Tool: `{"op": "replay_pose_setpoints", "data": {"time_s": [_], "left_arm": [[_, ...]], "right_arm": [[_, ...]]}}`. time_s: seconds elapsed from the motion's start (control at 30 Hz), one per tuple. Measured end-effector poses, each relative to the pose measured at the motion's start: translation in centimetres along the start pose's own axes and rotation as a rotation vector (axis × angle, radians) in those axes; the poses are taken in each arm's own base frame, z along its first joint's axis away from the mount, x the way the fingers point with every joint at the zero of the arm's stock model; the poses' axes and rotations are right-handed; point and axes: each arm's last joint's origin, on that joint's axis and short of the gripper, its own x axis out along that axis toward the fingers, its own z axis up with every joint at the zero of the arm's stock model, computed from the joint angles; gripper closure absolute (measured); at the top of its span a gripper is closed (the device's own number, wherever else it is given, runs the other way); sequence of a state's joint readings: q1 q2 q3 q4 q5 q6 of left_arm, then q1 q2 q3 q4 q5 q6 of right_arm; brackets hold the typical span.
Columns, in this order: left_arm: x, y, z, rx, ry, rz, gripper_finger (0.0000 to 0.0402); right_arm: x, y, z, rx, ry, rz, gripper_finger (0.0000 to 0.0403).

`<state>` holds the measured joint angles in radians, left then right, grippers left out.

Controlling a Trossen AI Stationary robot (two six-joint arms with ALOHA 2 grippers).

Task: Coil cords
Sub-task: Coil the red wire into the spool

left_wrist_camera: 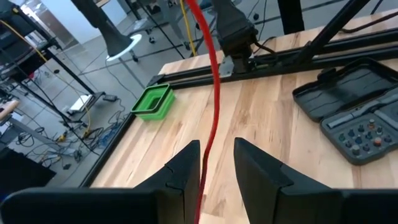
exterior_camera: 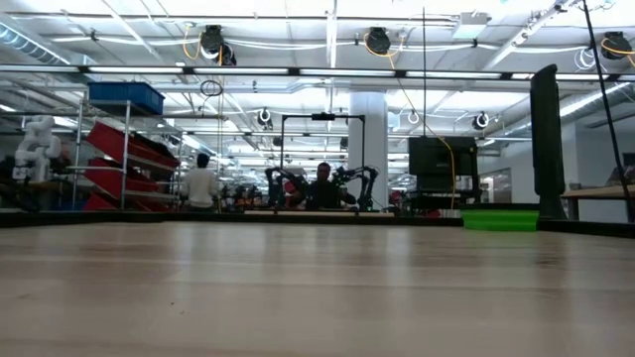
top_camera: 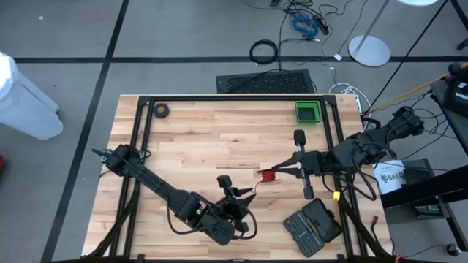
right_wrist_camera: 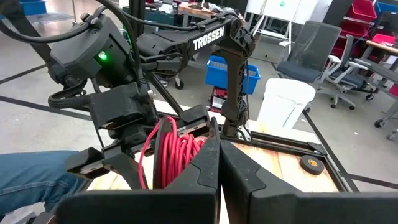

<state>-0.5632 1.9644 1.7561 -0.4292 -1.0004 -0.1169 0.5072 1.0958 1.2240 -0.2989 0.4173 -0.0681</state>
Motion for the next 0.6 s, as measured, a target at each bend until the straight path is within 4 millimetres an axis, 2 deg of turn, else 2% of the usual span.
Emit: {"op": "replay_pose_setpoints", "data": {"time_s": [0.33, 0.43, 0.6], "left_arm": [[0.00, 0.01, -0.04, 0.006, 0.002, 0.001, 0.0303], [0.00, 0.02, -0.06, 0.008, 0.003, 0.004, 0.0326], [0.00, 0.02, -0.07, 0.009, 0.004, 0.004, 0.0388]], "right_arm": [[0.00, 0.00, -0.05, -0.002, 0.005, 0.000, 0.0403], [0.00, 0.01, -0.10, -0.004, 0.010, 0.000, 0.0403], [0.00, 0.00, -0.10, -0.004, 0.010, 0.000, 0.0403]]}}
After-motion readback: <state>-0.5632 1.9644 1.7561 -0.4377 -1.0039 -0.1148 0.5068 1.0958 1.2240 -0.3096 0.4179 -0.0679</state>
